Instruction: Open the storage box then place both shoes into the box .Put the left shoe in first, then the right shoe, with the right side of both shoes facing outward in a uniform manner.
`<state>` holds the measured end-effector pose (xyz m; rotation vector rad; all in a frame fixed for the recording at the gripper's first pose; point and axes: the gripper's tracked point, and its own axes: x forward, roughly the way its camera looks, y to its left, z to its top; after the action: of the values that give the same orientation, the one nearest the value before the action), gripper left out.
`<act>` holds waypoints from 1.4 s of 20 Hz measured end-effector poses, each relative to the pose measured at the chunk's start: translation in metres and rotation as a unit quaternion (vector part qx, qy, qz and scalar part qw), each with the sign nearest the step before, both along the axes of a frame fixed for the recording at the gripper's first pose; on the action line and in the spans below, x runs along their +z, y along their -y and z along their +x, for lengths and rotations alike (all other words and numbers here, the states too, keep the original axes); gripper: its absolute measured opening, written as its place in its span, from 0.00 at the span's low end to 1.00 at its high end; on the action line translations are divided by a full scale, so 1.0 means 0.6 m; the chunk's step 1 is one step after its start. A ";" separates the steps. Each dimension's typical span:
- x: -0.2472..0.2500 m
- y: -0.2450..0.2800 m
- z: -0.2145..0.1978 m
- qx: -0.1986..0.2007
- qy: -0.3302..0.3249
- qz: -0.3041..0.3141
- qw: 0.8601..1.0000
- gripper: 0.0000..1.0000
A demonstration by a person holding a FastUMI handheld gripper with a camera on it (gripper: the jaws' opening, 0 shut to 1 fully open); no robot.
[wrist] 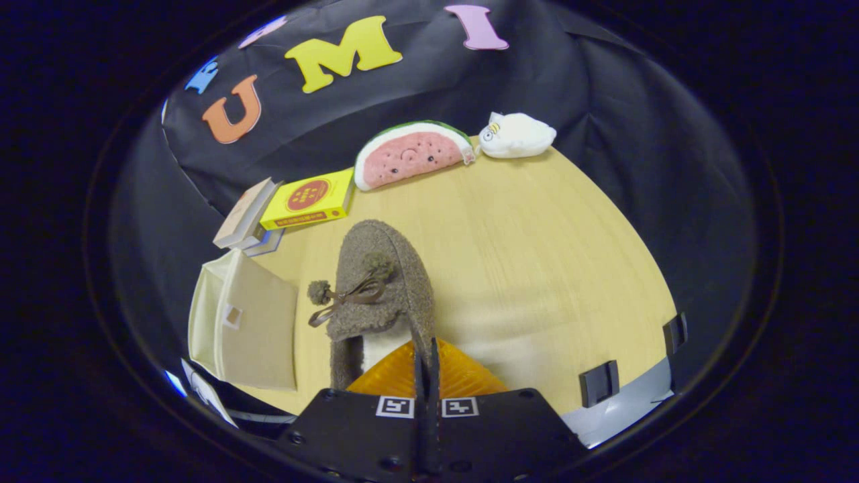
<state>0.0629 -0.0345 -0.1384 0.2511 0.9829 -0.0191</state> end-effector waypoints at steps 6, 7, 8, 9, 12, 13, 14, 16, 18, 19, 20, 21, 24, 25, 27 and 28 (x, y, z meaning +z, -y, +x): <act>0.079 -0.140 -0.010 0.027 0.045 0.011 0.999 0.00; 0.085 -0.167 -0.011 0.034 0.047 0.014 0.998 0.00; 0.088 -0.195 -0.011 0.041 0.049 0.017 0.998 0.00; 0.091 -0.223 -0.009 0.047 0.051 0.018 0.997 0.01; 0.094 -0.306 0.000 0.069 0.050 0.025 0.996 0.00; 0.095 -0.334 0.004 0.078 0.049 0.029 0.995 0.00; 0.095 -0.359 0.007 0.085 0.049 0.032 0.995 0.00; 0.094 -0.409 0.013 0.096 0.051 0.045 0.993 0.00; 0.087 -0.455 0.016 0.108 0.053 0.058 0.991 0.00; 0.081 -0.475 0.016 0.114 0.051 0.064 0.990 0.00; 0.075 -0.493 0.017 0.119 0.050 0.069 0.989 0.00; 0.069 -0.505 0.021 0.121 0.049 0.071 0.989 0.00; 0.043 -0.532 0.038 0.111 0.051 0.077 0.990 0.00; 0.033 -0.543 0.042 0.111 0.050 0.080 0.989 0.00; 0.011 -0.551 0.044 0.120 0.046 0.079 0.989 0.00; -0.002 -0.550 0.039 0.122 0.040 0.075 0.989 0.00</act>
<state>0.0864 0.2954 -0.1397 0.2660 0.9297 0.2883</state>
